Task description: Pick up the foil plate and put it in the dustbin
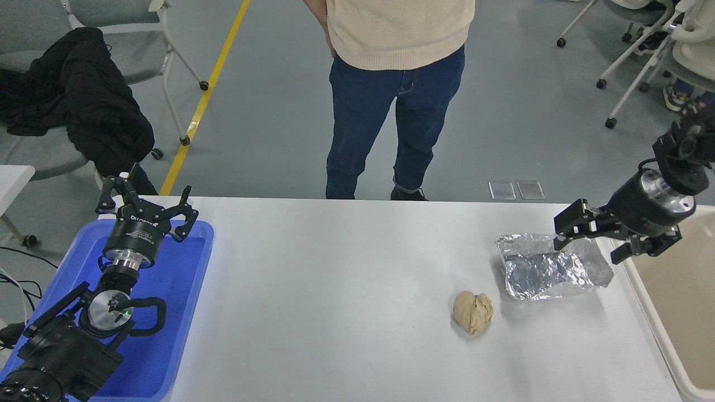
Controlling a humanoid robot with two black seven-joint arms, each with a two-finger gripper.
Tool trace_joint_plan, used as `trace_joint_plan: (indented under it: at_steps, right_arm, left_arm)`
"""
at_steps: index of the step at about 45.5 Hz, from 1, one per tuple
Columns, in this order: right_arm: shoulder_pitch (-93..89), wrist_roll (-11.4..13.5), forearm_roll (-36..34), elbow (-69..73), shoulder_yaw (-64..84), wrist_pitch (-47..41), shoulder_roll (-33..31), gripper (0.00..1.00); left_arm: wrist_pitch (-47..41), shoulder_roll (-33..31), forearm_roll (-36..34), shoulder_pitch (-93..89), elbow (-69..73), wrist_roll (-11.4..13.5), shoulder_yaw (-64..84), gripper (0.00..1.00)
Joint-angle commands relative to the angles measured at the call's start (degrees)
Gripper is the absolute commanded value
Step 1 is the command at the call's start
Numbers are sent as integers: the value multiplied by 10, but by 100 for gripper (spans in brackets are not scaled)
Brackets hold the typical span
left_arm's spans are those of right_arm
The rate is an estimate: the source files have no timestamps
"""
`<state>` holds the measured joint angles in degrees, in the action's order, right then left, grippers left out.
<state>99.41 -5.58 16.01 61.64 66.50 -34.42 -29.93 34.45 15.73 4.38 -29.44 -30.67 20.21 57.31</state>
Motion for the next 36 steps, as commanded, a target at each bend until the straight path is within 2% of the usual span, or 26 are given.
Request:
trace_joint_plan:
  at_steps: [1,9,19,36]
  right_arm:
    - [-79,1,30,-59,-3,90,3,100]
    - [-148,1,84,-159,-3,90,10,100]
    - [-243,1,87,-272,-13,99,45,100]
    - [-330,1,79,-327,-97,142,58,100]
  left_arm:
    - [0,0,0,0,0,0,0,100]
    - [0,0,0,0,0,0,0,100]
    - [0,0,0,0,0,0,0,100]
    - [0,0,0,0,0,0,0,100]
